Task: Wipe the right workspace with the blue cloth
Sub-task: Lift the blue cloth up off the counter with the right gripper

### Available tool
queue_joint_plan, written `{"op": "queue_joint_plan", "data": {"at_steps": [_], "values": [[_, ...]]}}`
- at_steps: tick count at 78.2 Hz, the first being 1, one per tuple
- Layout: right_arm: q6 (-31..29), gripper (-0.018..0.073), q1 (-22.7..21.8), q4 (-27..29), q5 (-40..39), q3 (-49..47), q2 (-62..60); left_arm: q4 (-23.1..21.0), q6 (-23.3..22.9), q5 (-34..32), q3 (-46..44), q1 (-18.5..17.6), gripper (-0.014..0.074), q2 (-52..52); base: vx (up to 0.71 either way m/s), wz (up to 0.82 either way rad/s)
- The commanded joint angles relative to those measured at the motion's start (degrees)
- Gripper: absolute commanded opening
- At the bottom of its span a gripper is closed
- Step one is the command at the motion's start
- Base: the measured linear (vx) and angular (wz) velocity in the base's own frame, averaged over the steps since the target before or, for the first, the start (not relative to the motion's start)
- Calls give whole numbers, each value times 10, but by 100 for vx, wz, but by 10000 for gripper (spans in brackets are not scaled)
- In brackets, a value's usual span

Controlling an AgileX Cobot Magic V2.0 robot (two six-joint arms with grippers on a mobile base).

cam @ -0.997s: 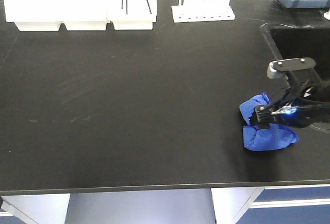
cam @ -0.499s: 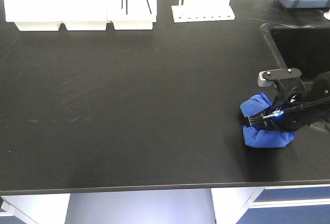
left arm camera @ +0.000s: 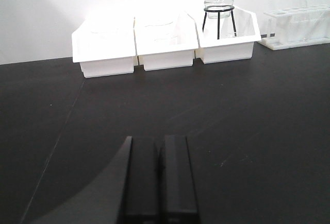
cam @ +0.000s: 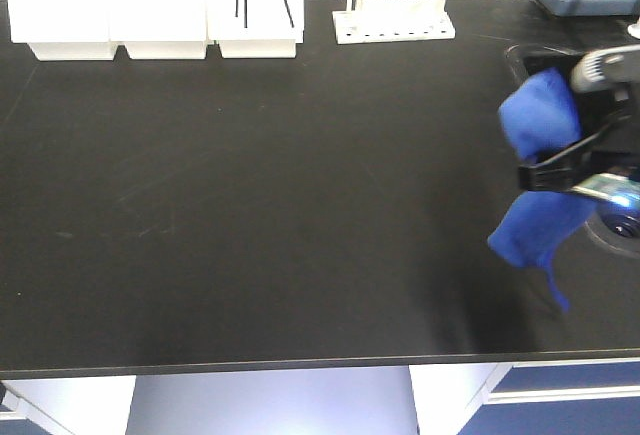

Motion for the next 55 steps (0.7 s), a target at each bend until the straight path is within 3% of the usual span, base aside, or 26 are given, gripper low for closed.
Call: {"op": "queue_joint_plan", "data": {"at_steps": [1,18,24,26,38,55], "values": [[-45,-8,1,38,-45,20,-88,0,-1,-48,-16,-4,-6,-6,0,0],[-70,-8,1,85,-57,161,-310,0,-1,-48,-16,-4,-6,-6,0,0],[-70,-8,1,91,-98,198,-382,0,-1,-48,-16,-4,-6,-6,0,0],[-70,-8,1,94,-122,218,-493,0,-1,-48,-16,-4,-6,-6,0,0],[-70,-8,1,88,-87,219,-504,0,-1,-48,-16,-4,-6,-6,0,0],[-72,-8,1,90,-118,219,-503,0,-1,-48,-16,-4,-6,-6,0,0]]}}
